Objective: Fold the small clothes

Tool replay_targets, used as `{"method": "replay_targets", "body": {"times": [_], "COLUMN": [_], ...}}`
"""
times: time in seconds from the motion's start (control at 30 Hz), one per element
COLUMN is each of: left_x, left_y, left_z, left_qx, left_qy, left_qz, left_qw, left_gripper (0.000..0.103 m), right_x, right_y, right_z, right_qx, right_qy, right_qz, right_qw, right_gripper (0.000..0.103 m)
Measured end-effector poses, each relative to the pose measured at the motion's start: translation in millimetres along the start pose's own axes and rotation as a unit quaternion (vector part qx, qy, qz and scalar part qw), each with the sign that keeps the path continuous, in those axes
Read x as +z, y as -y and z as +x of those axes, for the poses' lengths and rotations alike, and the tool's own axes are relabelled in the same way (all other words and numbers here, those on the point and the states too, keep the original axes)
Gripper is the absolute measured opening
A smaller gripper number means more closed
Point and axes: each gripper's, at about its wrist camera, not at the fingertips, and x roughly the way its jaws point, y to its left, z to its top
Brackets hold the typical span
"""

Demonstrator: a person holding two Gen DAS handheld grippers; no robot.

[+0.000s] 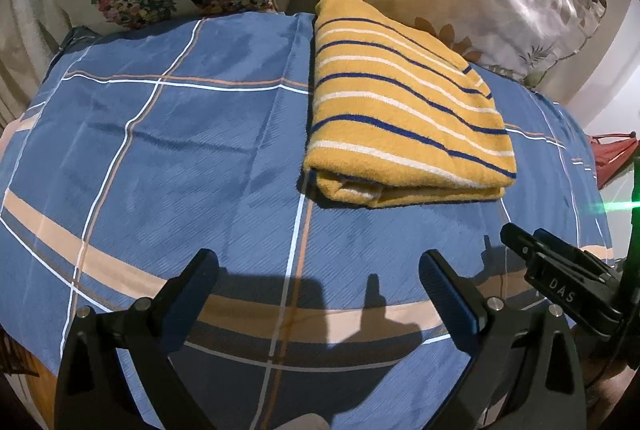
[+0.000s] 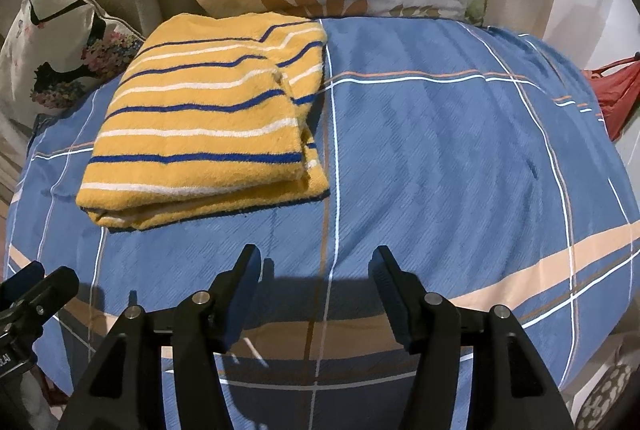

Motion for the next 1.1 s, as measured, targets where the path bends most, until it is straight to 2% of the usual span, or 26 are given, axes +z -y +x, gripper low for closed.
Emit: {"method": "replay_targets", "body": {"times": [1.1], "left_x": [-3.6], "left_y": [4.3], "left_z": [-5.2], "left_qx": [0.015], "left_qy": [0.006], "left_qz": [0.0], "left_qw": [0.9999], "left_gripper": [0.1], "right_x": [-3.8], "right_y": [-0.4], "right_z": [-0.2], "right_qx": [0.004], "right_qy": [-0.001], "right_qz": [-0.004], "right_qw": [1.0], "right_gripper": [0.065]}}
